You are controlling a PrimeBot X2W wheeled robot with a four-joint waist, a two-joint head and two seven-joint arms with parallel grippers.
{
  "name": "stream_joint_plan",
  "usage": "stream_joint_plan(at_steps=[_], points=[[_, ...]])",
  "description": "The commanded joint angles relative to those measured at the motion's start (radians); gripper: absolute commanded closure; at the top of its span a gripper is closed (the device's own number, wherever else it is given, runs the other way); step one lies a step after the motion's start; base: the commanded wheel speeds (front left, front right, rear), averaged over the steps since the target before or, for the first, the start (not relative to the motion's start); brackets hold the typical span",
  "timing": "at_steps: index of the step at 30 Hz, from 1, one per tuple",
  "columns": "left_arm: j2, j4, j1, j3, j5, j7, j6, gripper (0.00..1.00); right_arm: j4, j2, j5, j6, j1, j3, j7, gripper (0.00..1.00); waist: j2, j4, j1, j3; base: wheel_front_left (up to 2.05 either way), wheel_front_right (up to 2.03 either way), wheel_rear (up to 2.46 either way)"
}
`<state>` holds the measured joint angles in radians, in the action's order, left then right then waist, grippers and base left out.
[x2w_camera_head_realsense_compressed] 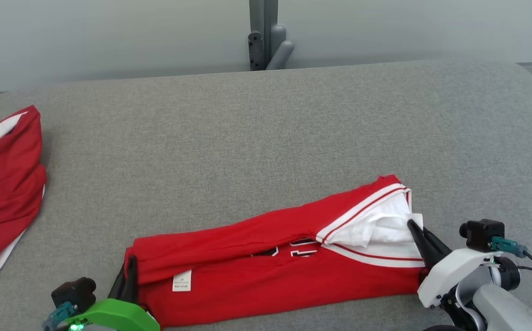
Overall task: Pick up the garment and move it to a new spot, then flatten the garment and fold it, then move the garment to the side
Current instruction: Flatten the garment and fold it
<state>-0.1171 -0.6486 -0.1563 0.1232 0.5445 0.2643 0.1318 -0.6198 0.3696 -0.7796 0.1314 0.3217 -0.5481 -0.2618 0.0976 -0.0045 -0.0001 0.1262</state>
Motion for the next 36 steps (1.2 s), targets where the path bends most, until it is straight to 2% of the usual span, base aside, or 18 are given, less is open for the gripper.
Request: stream_joint_plan(at_steps=[1,13,22,23,24,25,26,27,33,36], points=[[0.001,0.005,0.024,-0.007,-0.008,-0.001,-0.002,1.0,0.007,-0.002,0.006,-0.002,-0.025,0.011,-0.003,1.0,-0.0001,-0.005,0.0001,-0.005,0.0,0.0,0.0],[0.024,0.008,0.072,-0.053,-0.021,-0.001,-0.002,1.0,0.074,-0.047,0.06,-0.002,-0.133,0.108,-0.003,1.0,-0.0001,-0.019,0.0001,-0.018,0.0,0.0,0.0],[0.041,0.012,0.103,-0.066,-0.037,-0.001,-0.002,1.0,0.062,-0.066,0.095,-0.002,-0.165,0.131,-0.003,1.0,-0.0001,-0.026,0.0001,-0.017,0.0,0.0,0.0],[0.044,0.014,0.108,-0.07,-0.038,-0.001,-0.002,0.91,0.059,-0.067,0.1,-0.002,-0.166,0.135,-0.003,1.0,-0.0001,-0.025,0.0001,-0.016,0.0,0.0,0.0],[0.047,0.014,0.114,-0.071,-0.042,-0.001,-0.002,0.65,0.056,-0.068,0.105,-0.002,-0.169,0.139,-0.003,1.0,-0.0001,-0.024,0.0001,-0.016,0.0,0.0,0.0],[0.05,0.014,0.118,-0.075,-0.046,-0.001,-0.002,0.28,0.05,-0.069,0.109,-0.002,-0.172,0.151,-0.003,1.0,-0.0001,-0.022,0.0001,-0.016,0.0,0.0,0.0],[0.05,0.016,0.118,-0.086,-0.05,-0.001,-0.002,0.0,0.043,-0.068,0.12,-0.002,-0.175,0.16,-0.003,0.58,-0.0001,-0.02,0.0001,-0.015,0.0,0.0,0.0],[0.05,0.02,0.118,-0.096,-0.061,-0.001,-0.002,0.0,0.037,-0.072,0.123,-0.002,-0.178,0.165,-0.003,0.0,-0.0001,-0.018,0.0001,-0.015,0.0,0.0,0.0],[0.06,0.094,0.148,-0.176,-0.167,-0.001,-0.003,0.0,0.119,-0.083,0.188,-0.002,-0.209,0.309,-0.003,0.0,-0.0001,-0.006,0.0001,-0.017,0.0,0.0,0.0],[0.064,0.136,0.17,-0.208,-0.217,-0.001,-0.008,0.0,0.148,-0.094,0.234,-0.002,-0.223,0.347,-0.003,0.0,-0.0001,0.001,0.0001,-0.022,0.0,0.0,0.0]])
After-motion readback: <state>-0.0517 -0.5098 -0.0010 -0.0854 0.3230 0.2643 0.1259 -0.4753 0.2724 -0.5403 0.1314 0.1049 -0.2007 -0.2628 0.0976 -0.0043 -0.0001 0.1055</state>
